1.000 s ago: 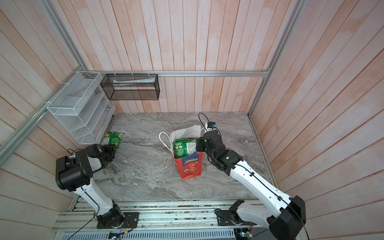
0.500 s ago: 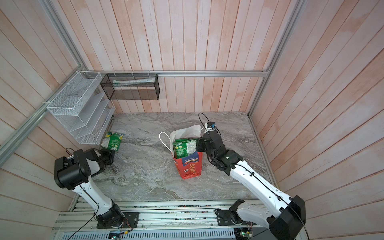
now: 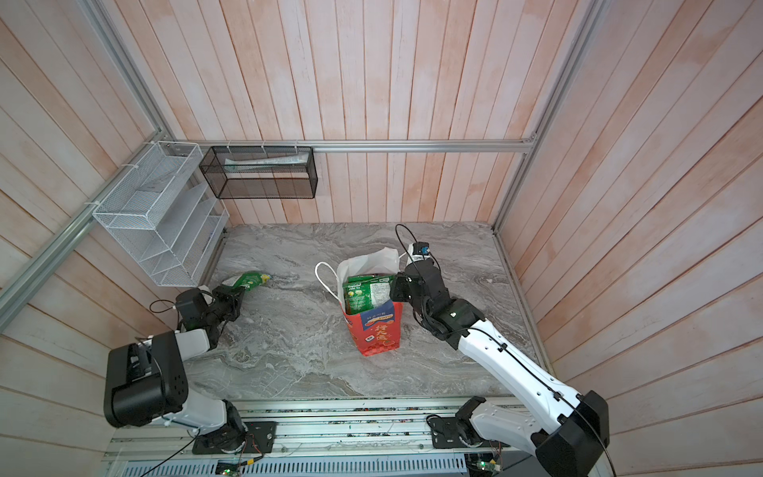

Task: Place the snacks into the paper bag
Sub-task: 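Lift the green packet with the left gripper and carry it toward the bag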

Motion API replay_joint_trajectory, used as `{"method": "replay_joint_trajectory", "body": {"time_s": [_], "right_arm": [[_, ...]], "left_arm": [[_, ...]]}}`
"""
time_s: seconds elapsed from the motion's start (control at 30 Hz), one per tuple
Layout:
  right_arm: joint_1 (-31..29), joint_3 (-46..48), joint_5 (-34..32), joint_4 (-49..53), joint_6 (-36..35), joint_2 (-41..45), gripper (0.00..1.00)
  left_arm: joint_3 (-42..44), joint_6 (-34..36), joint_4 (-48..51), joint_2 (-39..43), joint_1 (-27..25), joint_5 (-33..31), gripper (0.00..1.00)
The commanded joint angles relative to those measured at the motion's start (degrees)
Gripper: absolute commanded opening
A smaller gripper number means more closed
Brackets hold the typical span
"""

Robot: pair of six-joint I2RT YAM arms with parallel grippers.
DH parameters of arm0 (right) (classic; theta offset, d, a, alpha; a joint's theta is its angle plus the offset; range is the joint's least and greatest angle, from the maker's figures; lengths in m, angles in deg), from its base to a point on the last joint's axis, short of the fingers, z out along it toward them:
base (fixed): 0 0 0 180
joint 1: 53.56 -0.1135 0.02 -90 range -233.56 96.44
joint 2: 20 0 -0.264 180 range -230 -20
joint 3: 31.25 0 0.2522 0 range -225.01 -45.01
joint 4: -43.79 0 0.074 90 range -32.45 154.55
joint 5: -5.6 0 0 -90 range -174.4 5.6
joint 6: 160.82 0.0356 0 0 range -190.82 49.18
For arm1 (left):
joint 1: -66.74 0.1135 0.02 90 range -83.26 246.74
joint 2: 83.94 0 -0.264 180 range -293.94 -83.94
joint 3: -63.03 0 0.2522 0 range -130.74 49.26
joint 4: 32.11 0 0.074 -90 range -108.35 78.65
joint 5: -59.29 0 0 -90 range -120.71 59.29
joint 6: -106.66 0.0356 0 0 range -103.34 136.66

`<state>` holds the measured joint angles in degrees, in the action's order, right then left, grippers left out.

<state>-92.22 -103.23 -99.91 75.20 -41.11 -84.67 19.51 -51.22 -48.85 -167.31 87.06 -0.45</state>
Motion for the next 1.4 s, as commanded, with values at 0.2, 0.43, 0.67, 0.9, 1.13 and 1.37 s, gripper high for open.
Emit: {"method": "replay_joint_trajectory", "body": {"time_s": [0.2, 0.43, 0.67, 0.9, 1.13, 1.37], "right_arm": [[-0.3, -0.8, -0.1, 0.2, -0.8, 1.7, 0.00], [-0.3, -0.8, -0.1, 0.2, -0.8, 1.4, 0.00], [-0.3, -0.9, 0.0, 0.2, -0.8, 1.4, 0.00], [-0.3, -0.8, 0.0, 0.2, -0.9, 1.6, 0.00], [-0.3, -0.9, -0.1, 0.1, -0.9, 1.5, 0.00], [-0.3, -0.9, -0.1, 0.2, -1.0, 1.5, 0.00]], "left_arm": [[-6.7, 7.2, 23.3, 23.2, -5.7, -10.2, 0.00], [-13.1, 9.0, 30.8, 30.6, -10.1, -9.7, 0.00], [-24.0, 12.8, 37.6, 34.1, -21.7, -15.5, 0.00], [-37.9, 17.1, 41.9, 30.3, -34.0, -22.3, 0.00], [-52.1, 23.0, 45.4, 21.4, -46.4, -25.9, 0.00], [-62.9, 29.3, 47.6, 11.4, -60.0, -30.4, 0.00]]}}
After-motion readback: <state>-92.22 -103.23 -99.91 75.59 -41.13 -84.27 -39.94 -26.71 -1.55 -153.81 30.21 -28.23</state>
